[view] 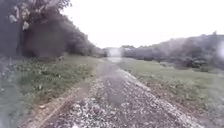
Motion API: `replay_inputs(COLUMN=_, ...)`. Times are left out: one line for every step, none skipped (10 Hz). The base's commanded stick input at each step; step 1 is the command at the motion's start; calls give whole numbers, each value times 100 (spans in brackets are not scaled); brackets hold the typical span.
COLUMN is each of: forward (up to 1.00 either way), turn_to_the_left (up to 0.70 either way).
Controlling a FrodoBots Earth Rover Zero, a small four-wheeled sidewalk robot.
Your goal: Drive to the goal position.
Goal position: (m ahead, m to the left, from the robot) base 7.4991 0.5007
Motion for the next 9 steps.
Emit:
replay_inputs(forward=70, turn_to_the_left=0)
replay_inputs(forward=70, turn_to_the_left=0)
replay_inputs(forward=70, turn_to_the_left=0)
replay_inputs(forward=70, turn_to_the_left=0)
replay_inputs(forward=70, turn_to_the_left=0)
replay_inputs(forward=70, turn_to_the_left=0)
replay_inputs(forward=70, turn_to_the_left=0)
replay_inputs(forward=70, turn_to_the_left=0)
replay_inputs(forward=70, turn_to_the_left=0)
